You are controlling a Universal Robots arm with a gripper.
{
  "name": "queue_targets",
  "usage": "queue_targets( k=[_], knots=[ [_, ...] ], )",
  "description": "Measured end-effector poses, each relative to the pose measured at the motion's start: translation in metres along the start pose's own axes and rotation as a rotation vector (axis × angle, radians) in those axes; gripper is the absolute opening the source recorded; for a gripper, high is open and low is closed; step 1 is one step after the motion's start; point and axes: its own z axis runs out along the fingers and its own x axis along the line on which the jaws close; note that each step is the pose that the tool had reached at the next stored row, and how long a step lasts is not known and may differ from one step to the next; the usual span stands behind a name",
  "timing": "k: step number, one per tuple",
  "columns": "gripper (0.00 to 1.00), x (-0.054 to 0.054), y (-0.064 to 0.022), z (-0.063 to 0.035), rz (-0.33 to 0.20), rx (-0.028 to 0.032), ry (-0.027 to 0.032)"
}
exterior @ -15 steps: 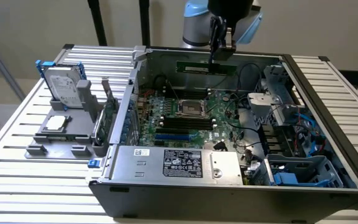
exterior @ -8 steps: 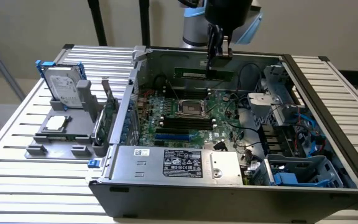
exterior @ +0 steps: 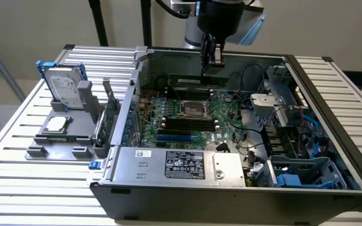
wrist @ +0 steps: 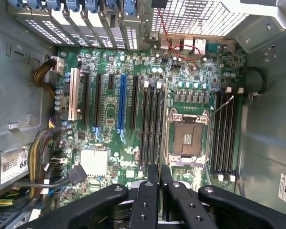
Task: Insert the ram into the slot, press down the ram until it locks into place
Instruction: 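Insert the ram into the slot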
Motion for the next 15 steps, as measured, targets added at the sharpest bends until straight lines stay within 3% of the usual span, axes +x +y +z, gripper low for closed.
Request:
queue_targets(
  k=[15],
  knots=[
    [0.13, 0.000, -0.0037, 0.0271, -0.003, 0.0000, 0.0002]
  ],
)
